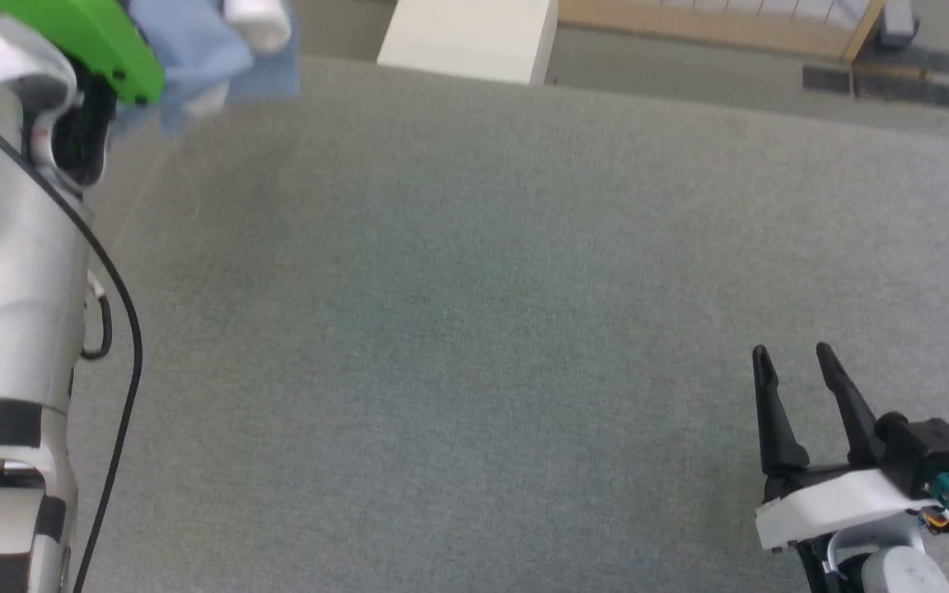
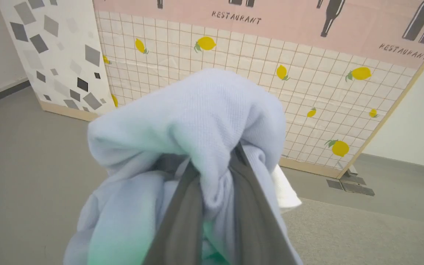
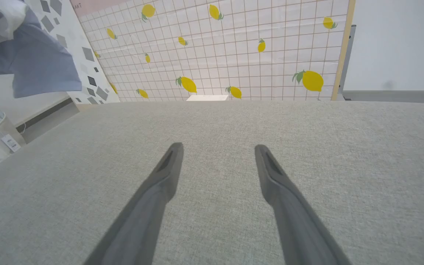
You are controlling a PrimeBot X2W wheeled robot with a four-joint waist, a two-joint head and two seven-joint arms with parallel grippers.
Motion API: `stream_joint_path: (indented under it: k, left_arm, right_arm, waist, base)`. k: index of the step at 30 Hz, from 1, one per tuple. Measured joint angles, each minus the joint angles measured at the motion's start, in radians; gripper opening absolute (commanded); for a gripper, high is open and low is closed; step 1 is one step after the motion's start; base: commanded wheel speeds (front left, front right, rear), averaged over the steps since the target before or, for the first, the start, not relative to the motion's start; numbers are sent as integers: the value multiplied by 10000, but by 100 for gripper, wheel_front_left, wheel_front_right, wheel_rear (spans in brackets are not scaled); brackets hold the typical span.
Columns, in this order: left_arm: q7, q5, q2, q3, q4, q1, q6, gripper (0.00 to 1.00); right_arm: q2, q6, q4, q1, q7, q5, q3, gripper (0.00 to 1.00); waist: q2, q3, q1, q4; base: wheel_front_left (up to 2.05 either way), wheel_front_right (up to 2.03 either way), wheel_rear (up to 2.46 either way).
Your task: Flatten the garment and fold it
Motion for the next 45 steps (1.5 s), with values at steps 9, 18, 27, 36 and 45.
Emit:
stream_joint_path:
  k: [9,18,27,36,45]
  left_arm:
    - [171,-261,-357,-487,-1183,-213,-82,0]
    - [913,-995,-1294,-888,-2550,-28,-86,0]
    - [1559,-1565,-2295,-1649,-3141,1848,-79,0]
    - [2759,-1074,-2531,-3521,-1870,3783,21,0]
    - [4136,-913,-2518,-4412,-299,5146,54,0]
  right_arm:
    - [0,0,527,291,-217,391,-38,100]
    - [6,0,550,571,-251,384,-201,100]
    - [-2,0,424,866,-297,353,-690,100]
    - [-6,0,128,1014,-301,328,-784,100]
    - [-2,0,128,1013,-303,495,-685,100]
  waist:
    - [0,-1081,0,-213]
    - [0,-1655,0,-1395]
    - [0,-1750,0,-2969]
    - [0,-1648,0,-4022]
    - [0,-1277,0,-4341]
  base:
    - [0,0,0]
    - [0,0,0]
    - [0,0,0]
    - [0,0,0]
    - [0,0,0]
